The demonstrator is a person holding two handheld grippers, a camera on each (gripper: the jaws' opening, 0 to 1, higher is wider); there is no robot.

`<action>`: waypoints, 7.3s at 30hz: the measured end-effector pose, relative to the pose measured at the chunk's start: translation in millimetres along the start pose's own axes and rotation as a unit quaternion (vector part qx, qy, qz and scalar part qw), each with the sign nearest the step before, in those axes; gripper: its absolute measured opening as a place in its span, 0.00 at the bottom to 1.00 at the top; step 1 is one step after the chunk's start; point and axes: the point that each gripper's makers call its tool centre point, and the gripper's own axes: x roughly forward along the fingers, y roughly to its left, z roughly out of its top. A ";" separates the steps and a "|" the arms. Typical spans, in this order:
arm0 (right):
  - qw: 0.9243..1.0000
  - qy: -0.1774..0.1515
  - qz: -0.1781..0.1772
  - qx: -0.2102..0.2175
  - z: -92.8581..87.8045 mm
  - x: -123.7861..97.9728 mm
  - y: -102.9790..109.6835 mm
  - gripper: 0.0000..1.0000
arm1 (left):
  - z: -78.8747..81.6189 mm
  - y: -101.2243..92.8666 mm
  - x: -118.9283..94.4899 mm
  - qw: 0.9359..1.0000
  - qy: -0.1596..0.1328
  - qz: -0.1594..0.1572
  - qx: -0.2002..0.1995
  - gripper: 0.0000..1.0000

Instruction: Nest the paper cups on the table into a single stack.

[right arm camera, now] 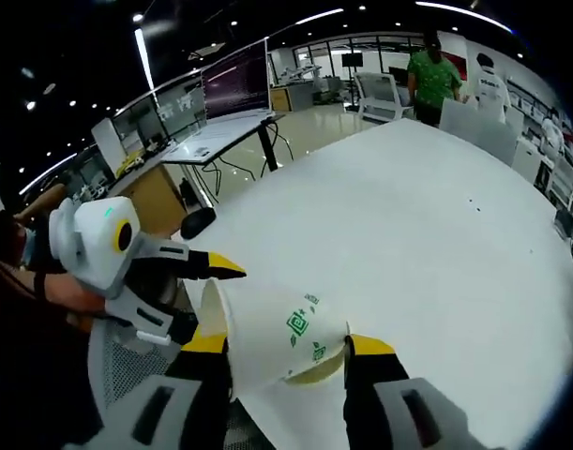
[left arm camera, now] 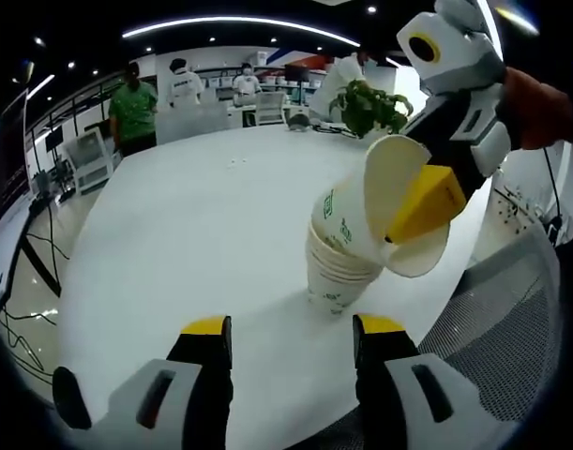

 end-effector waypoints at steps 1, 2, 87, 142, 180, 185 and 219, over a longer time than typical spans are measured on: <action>1.000 0.003 -0.003 -0.001 -1.2 0.0 -1.4 0.47 | -0.1 0.1 0.2 1.000 0.000 0.000 0.000 0.51; 1.000 0.008 -0.005 -0.002 -3.2 -0.8 -2.4 0.47 | -0.2 -0.1 0.3 1.000 0.000 0.000 0.000 0.51; 0.998 -0.002 -0.042 -0.051 -17.1 -10.1 -32.8 0.48 | -1.2 -6.3 0.2 1.000 0.005 -0.018 -0.002 0.50; 0.988 0.004 0.022 -0.155 -42.5 16.5 -16.6 0.58 | 18.2 -18.3 34.8 0.988 0.038 -0.092 0.116 0.50; 0.985 -0.022 -0.005 -0.168 8.1 32.6 -61.7 0.49 | 70.0 -10.3 77.2 0.968 0.046 -0.132 0.206 0.31; 0.988 -0.031 -0.012 -0.152 18.7 33.4 -80.2 0.49 | 81.9 -1.9 89.2 0.969 0.044 -0.133 0.204 0.30; 0.994 -0.010 -0.020 -0.108 12.4 48.7 -108.6 0.50 | 78.7 7.4 126.0 0.971 0.067 -0.144 0.179 0.28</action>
